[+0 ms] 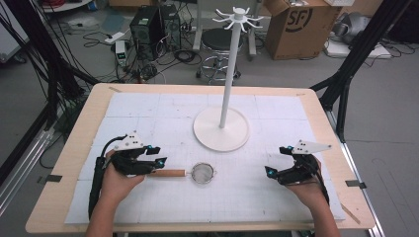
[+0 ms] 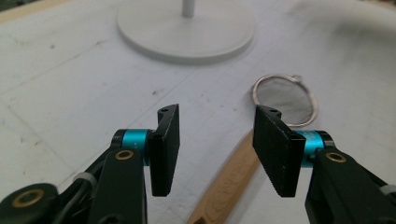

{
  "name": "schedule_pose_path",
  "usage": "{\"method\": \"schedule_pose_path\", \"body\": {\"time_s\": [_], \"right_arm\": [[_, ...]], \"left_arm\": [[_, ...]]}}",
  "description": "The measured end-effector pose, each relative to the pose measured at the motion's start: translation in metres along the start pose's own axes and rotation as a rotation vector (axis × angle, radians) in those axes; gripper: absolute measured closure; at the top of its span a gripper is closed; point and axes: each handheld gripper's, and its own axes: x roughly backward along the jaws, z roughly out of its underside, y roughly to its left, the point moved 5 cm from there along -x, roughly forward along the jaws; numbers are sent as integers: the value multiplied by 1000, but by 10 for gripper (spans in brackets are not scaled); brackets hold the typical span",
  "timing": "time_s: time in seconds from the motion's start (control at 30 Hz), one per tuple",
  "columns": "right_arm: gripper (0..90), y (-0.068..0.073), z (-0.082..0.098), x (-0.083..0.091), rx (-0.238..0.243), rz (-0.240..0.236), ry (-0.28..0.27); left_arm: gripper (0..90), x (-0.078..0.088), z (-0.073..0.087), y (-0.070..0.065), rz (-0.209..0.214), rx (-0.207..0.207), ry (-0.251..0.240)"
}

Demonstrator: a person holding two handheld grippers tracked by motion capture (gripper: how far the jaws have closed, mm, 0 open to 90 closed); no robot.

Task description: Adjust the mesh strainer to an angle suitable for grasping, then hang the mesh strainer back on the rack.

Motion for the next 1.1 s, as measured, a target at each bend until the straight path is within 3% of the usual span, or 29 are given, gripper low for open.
{"method": "schedule_pose_path", "body": {"time_s": [0.2,0.3,0.6,1.1], "right_arm": [[7,-1,1,-1,-8,-3,6],[7,-1,1,-2,-7,-5,9],[7,1,3,-1,-12,-10,14],[6,1,2,0,-8,-15,3]], "left_arm": [[368,7,-4,-3,22,-13,-43],[293,4,-1,-2,29,3,-41],[170,1,-4,-5,40,-24,-40],[127,-3,-1,-6,25,-55,-2]]}}
